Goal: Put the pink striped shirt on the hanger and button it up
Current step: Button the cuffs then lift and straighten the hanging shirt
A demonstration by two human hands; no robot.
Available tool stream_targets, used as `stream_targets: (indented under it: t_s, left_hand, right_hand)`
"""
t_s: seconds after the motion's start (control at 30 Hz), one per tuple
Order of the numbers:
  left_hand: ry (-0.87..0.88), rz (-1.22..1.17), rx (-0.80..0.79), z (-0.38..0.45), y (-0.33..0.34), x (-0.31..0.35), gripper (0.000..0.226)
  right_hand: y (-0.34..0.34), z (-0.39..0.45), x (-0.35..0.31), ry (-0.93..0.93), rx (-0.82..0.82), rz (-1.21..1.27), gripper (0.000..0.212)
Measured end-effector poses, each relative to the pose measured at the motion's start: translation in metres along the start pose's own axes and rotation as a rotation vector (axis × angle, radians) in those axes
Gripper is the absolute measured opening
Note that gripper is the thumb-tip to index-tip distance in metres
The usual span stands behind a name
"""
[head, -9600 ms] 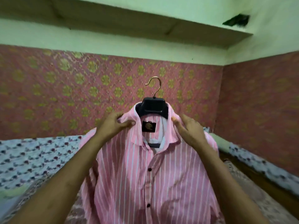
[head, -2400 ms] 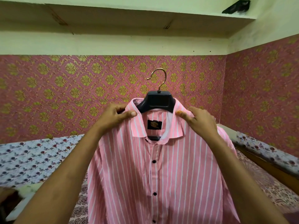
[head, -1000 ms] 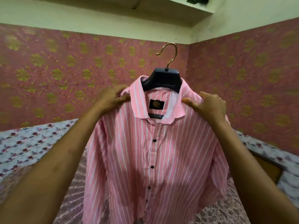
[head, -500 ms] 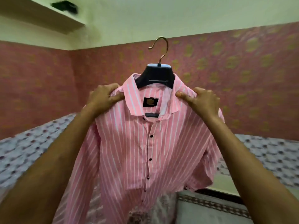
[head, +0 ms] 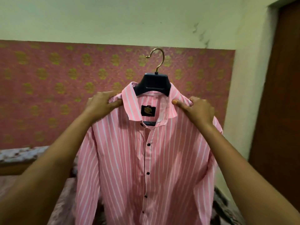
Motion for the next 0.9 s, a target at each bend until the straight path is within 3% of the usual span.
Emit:
stream_targets:
  t_s: [0.23,0.37,0.47,0.6,0.9]
  left_hand:
    - [0.078,0.037,0.024,0.075,0.106,0.084,0.067]
    - [0.130,0.090,0.028,0.123,0.161,0.111,0.081]
    - [0.142,0.075,0.030,0.158,0.201,0.119,0.076]
    - [0.161,0.070,0.021,0.214,0.255,0.125,0.051]
    - [0.171,-0.023,-0.008,0.359,0.351,0.109,0.065]
  right_hand:
    - [-0.010,0.071,0.115,0.039,0.034,-0.086,0.068]
    - [0.001,0.109,0.164,0.038,0.074,-0.153,0.064]
    - [0.020,0.140,0.197,0.022,0.112,-0.199,0.069]
    - [0.053,0.192,0.232,-0.002,0.155,-0.262,0.072]
    - [0.148,0.339,0.284,-0.009,0.199,-0.342,0.074]
Point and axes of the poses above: each hand's wrist, its own z-axis towards the middle knuckle, its own y-axis out of the palm, x = y × z, the point moved 5 cm from there along z, towards the middle knuckle, and after that the axes turned 5 degrees about x, right-handed, at the moved point
